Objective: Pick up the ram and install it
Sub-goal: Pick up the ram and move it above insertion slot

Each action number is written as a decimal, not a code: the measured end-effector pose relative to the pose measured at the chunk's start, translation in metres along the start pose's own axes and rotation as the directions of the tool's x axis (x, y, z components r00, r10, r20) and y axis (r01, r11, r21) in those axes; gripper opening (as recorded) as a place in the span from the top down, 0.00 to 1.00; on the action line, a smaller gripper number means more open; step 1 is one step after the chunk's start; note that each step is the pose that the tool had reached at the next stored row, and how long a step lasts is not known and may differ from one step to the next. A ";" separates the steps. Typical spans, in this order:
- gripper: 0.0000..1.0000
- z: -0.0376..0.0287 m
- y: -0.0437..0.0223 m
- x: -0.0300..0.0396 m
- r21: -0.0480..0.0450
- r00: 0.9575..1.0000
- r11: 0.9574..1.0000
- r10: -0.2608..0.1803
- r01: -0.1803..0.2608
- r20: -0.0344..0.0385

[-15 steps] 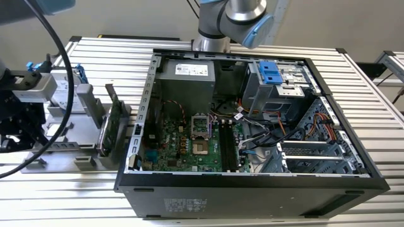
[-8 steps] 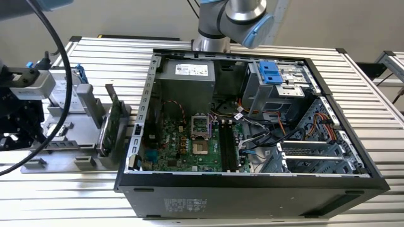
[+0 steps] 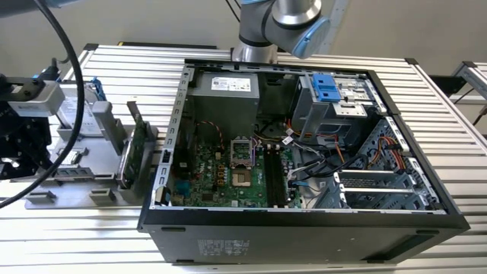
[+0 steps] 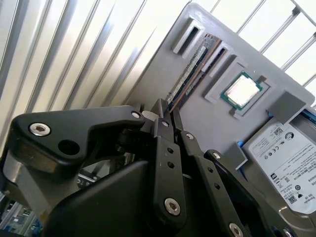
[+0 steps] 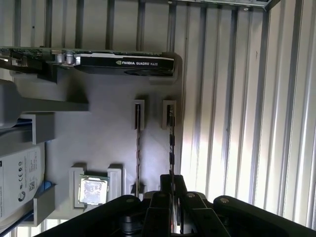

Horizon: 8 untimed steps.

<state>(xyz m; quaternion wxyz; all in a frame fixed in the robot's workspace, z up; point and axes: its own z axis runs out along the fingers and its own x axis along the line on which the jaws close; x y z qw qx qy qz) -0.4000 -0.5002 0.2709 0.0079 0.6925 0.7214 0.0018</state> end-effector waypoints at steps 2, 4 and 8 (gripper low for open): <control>1.00 -0.0017 0.0000 0.0000 0.000 1.000 1.000 0.000 0.000 0.000; 1.00 -0.0031 0.0001 0.0000 0.000 1.000 1.000 0.000 0.000 0.000; 1.00 -0.0059 0.0001 0.0000 0.000 1.000 1.000 0.000 0.000 0.000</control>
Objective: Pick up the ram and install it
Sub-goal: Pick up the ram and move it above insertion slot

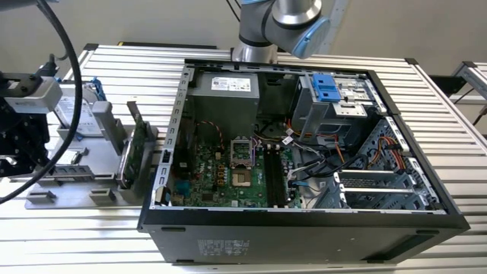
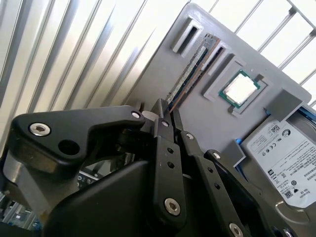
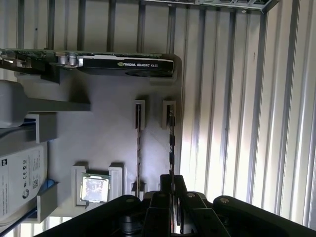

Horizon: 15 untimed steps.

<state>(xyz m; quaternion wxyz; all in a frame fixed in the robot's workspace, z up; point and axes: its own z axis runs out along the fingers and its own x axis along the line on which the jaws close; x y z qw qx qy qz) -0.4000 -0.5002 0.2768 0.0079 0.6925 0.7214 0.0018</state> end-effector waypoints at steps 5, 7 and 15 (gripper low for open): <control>1.00 -0.0036 0.0001 -0.0001 0.000 1.000 1.000 0.000 0.000 0.000; 1.00 -0.0053 0.0001 -0.0001 0.000 1.000 1.000 0.000 0.000 0.000; 1.00 -0.0098 0.0001 -0.0001 0.000 1.000 1.000 0.000 0.000 0.000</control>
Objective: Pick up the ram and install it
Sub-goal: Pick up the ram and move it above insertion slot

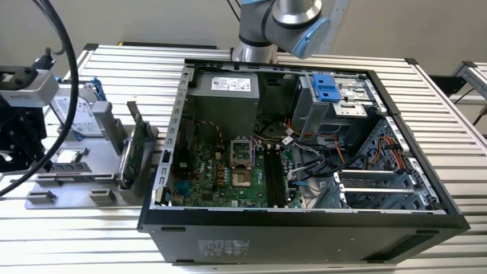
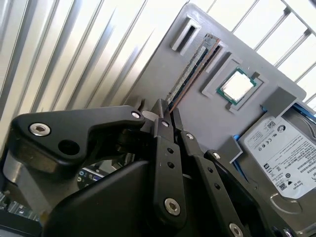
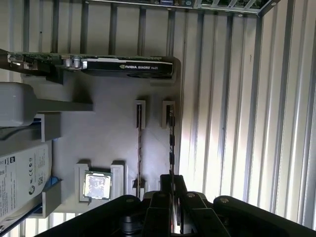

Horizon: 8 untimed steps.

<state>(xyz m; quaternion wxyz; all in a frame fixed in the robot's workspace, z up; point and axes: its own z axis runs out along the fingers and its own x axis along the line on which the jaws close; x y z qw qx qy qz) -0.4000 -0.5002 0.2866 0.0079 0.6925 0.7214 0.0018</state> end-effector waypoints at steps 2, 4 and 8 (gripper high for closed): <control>1.00 -0.0009 0.0000 0.0000 0.000 1.000 1.000 0.000 0.000 0.000; 1.00 -0.0018 0.0000 0.0000 0.000 1.000 1.000 0.000 0.000 0.000; 1.00 -0.0036 0.0001 0.0000 0.000 1.000 1.000 0.000 0.000 0.000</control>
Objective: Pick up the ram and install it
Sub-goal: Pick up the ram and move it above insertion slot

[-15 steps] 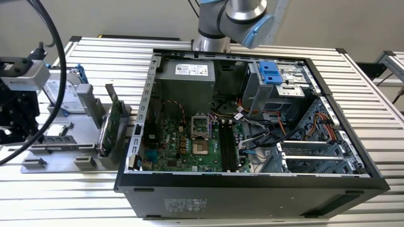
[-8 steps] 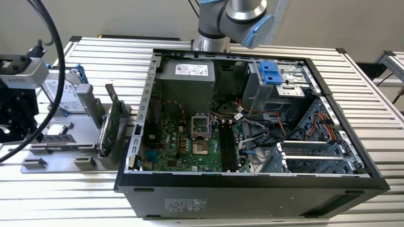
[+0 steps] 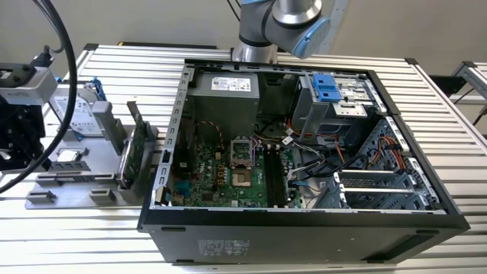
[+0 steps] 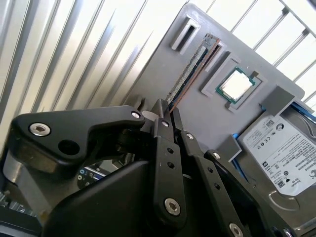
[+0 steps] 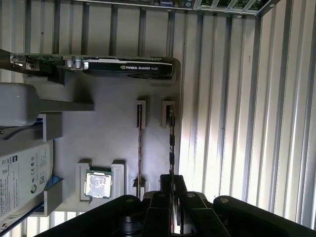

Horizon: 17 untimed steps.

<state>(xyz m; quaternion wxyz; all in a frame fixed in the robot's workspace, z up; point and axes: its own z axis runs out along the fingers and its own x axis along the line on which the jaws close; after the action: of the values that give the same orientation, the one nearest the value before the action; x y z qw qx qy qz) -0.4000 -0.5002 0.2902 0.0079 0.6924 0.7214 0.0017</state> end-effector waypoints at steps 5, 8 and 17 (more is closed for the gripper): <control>1.00 -0.0024 0.0000 0.0000 0.000 1.000 1.000 0.000 0.000 0.000; 1.00 -0.0039 0.0001 0.0000 0.000 1.000 1.000 0.000 0.000 0.000; 1.00 -0.0095 0.0001 -0.0001 0.000 1.000 1.000 0.000 0.000 0.000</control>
<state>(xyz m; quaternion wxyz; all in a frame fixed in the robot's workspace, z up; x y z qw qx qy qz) -0.4000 -0.5002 0.2997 0.0078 0.6925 0.7214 0.0016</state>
